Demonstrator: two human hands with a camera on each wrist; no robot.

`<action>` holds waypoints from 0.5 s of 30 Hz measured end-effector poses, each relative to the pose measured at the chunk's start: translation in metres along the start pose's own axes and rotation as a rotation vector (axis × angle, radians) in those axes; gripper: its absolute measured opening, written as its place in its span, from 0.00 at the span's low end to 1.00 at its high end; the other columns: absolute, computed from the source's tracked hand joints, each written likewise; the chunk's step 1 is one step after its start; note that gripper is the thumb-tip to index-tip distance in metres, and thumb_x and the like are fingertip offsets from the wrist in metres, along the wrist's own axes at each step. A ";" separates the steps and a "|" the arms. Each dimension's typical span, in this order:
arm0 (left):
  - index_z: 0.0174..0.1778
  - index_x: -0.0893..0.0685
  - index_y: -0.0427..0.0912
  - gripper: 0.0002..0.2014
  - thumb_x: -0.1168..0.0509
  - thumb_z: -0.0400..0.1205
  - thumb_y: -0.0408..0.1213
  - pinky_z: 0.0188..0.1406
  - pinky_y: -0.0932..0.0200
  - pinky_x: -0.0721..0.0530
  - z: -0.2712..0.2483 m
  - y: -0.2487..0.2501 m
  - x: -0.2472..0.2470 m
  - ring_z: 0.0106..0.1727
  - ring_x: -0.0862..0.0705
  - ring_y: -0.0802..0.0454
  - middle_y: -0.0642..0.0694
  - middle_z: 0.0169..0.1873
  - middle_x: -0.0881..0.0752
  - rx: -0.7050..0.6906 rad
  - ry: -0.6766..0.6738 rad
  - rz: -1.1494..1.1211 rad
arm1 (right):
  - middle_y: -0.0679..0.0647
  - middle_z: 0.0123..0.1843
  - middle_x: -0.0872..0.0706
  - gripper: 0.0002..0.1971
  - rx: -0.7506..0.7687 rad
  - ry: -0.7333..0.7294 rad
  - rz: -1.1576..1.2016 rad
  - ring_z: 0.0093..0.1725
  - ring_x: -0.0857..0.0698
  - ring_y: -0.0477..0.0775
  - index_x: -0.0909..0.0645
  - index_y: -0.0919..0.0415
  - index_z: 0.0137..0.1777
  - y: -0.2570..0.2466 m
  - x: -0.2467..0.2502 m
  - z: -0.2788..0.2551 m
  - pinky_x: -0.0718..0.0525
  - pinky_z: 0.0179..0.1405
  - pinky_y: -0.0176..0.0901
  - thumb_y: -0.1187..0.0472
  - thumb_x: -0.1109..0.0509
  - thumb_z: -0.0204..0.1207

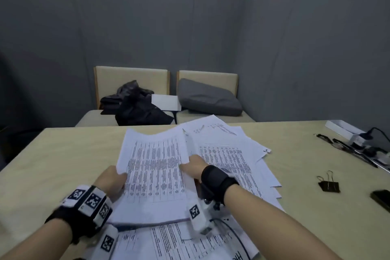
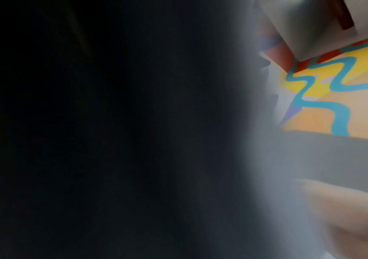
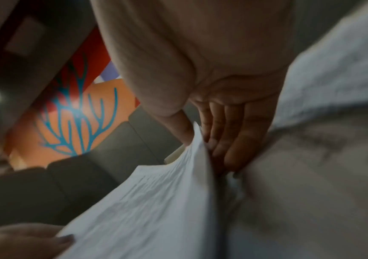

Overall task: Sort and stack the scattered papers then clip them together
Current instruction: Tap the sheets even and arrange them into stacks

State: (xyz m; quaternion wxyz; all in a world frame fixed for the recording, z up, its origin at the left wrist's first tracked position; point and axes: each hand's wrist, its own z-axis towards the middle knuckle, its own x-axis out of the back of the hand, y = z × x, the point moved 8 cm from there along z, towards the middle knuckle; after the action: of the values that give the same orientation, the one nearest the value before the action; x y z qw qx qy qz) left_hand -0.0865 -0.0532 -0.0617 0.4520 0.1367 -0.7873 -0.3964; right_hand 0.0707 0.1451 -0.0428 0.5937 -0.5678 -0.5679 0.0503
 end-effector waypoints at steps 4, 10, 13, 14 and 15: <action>0.49 0.20 0.23 0.17 0.38 0.72 0.34 0.47 0.36 0.13 0.045 -0.030 -0.001 0.46 0.11 0.32 0.28 0.45 0.11 0.042 -0.034 -0.040 | 0.59 0.44 0.17 0.05 -0.002 0.136 -0.069 0.38 0.18 0.58 0.24 0.58 0.43 0.009 0.048 -0.006 0.22 0.36 0.44 0.60 0.37 0.79; 0.46 0.19 0.26 0.11 0.42 0.83 0.32 0.27 0.59 0.29 0.003 0.002 0.008 0.30 0.20 0.44 0.36 0.32 0.17 0.005 0.064 0.116 | 0.66 0.77 0.32 0.32 -0.374 0.418 -0.363 0.74 0.29 0.69 0.37 0.66 0.77 0.109 0.157 -0.020 0.27 0.72 0.53 0.50 0.36 0.78; 0.53 0.20 0.29 0.13 0.42 0.82 0.35 0.33 0.55 0.24 0.004 -0.004 0.005 0.39 0.16 0.38 0.33 0.42 0.14 -0.014 0.115 0.110 | 0.66 0.73 0.31 0.39 -0.497 0.361 -0.491 0.73 0.32 0.68 0.32 0.66 0.76 0.151 0.168 -0.032 0.31 0.74 0.53 0.35 0.40 0.76; 0.53 0.21 0.30 0.12 0.42 0.82 0.36 0.36 0.54 0.22 0.005 -0.004 0.005 0.41 0.16 0.36 0.33 0.44 0.14 -0.014 0.130 0.121 | 0.66 0.72 0.31 0.39 -0.492 0.356 -0.487 0.72 0.33 0.67 0.32 0.66 0.76 0.157 0.169 -0.031 0.32 0.74 0.52 0.34 0.42 0.76; 0.53 0.22 0.31 0.12 0.42 0.82 0.36 0.38 0.52 0.21 0.004 -0.001 0.005 0.43 0.16 0.36 0.33 0.45 0.14 -0.021 0.135 0.142 | 0.66 0.71 0.32 0.41 -0.478 0.344 -0.488 0.72 0.34 0.67 0.33 0.67 0.76 0.158 0.167 -0.031 0.33 0.74 0.52 0.32 0.43 0.77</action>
State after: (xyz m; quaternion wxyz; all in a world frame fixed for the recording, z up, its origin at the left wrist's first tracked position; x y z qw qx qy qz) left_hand -0.0928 -0.0553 -0.0604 0.5322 0.1024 -0.7587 -0.3615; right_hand 0.2446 0.2992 -0.0462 0.5255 -0.5385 -0.5743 -0.3225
